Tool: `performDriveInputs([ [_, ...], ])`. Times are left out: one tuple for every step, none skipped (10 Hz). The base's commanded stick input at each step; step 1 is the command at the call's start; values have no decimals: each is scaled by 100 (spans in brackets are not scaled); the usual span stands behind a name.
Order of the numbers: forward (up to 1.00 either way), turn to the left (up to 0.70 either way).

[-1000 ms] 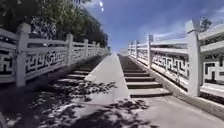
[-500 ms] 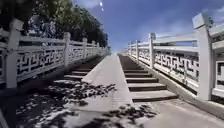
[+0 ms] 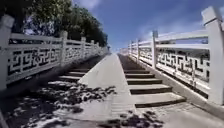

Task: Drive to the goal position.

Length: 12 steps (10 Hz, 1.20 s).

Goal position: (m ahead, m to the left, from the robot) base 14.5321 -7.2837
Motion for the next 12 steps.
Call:
performDriveInputs([
  [45,0],
  [45,0],
  [45,0],
  [45,0],
  [45,0],
  [45,0],
  [45,0],
  [45,0],
  [45,0],
  [45,0],
  [45,0],
  [45,0],
])
